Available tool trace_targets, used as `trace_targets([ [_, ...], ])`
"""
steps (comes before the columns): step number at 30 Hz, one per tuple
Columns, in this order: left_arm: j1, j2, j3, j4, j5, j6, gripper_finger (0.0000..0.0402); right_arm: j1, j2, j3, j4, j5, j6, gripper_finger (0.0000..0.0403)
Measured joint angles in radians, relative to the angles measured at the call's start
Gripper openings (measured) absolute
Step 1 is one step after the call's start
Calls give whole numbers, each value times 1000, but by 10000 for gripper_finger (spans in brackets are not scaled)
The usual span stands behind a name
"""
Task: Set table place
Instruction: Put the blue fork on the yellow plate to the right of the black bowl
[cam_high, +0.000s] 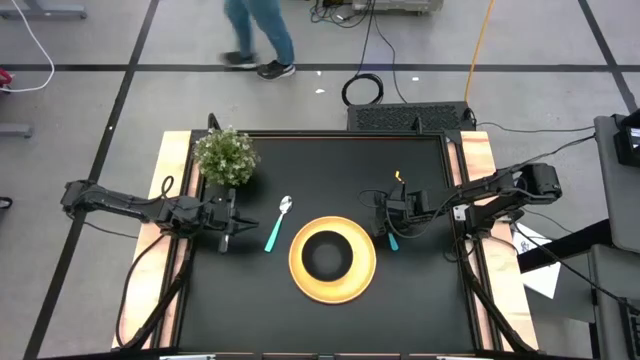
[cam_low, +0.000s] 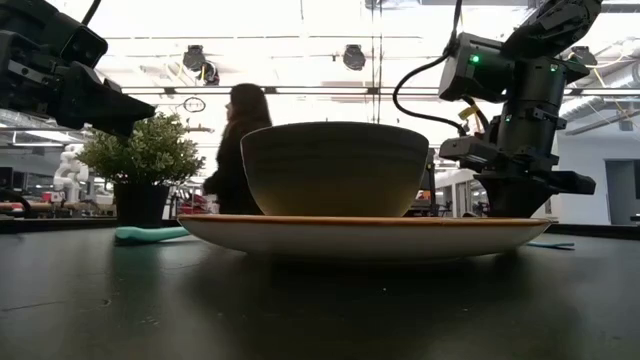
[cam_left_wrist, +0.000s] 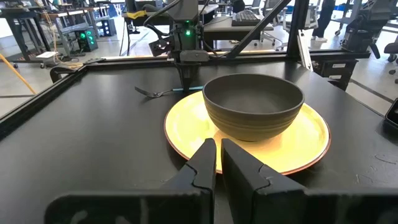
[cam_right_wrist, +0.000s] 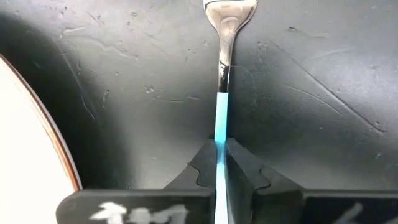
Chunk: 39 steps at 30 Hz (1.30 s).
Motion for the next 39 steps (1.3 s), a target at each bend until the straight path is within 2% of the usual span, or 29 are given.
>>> trace_targets([
  [30, 0, 0, 0, 0, 25, -3, 31, 0, -33, 65, -84, 19, -53, 1],
  [39, 0, 0, 0, 0, 25, -5, 31, 7, -34, 153, -113, 26, -86, 0],
])
